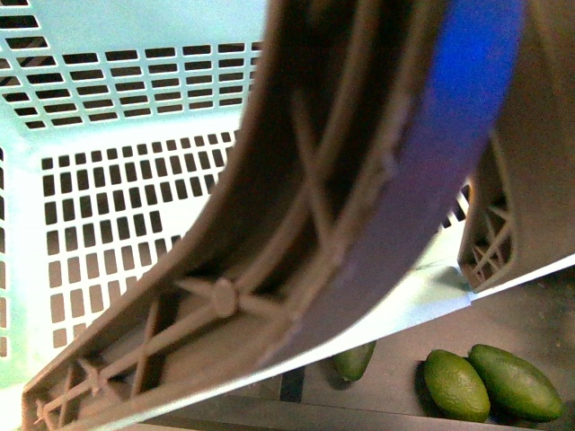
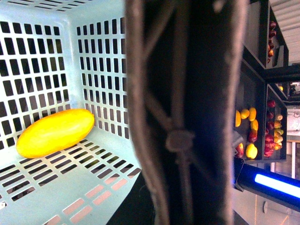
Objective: Pick mango and avocado into basket
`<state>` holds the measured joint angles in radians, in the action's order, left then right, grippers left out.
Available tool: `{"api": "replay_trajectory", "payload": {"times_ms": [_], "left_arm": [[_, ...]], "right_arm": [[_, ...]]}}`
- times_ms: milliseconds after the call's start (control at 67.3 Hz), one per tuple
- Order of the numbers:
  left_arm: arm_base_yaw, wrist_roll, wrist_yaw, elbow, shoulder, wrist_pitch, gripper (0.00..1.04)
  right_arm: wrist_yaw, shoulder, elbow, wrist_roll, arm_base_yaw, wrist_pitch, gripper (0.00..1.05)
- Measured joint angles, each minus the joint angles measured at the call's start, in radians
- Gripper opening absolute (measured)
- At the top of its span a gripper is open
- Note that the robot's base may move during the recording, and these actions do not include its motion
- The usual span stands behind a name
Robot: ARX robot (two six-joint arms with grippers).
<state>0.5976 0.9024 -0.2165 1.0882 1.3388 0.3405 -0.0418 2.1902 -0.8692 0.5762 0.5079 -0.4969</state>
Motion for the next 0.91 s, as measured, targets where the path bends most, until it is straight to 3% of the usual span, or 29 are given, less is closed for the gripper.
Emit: {"api": "replay_trajectory", "payload": {"times_ms": [104, 238, 371, 580, 906], "left_arm": [[0.000, 0.000, 0.000, 0.000, 0.000, 0.000, 0.05], [0.000, 0.000, -0.004, 0.000, 0.000, 0.000, 0.05], [0.000, 0.000, -0.005, 0.000, 0.000, 0.000, 0.05], [0.000, 0.000, -0.003, 0.000, 0.000, 0.000, 0.05], [0.000, 0.000, -0.004, 0.000, 0.000, 0.000, 0.05]], "right_arm": [[0.008, 0.058, -0.058, 0.114, 0.006, 0.042, 0.96], [-0.014, 0.088, -0.106, 0.105, 0.011, 0.115, 0.96], [-0.042, 0.104, -0.154, -0.027, 0.013, 0.179, 0.96], [-0.056, 0.137, -0.160, -0.371, -0.006, 0.177, 0.96], [-0.039, 0.180, -0.171, -0.566, -0.012, 0.156, 0.96]]}}
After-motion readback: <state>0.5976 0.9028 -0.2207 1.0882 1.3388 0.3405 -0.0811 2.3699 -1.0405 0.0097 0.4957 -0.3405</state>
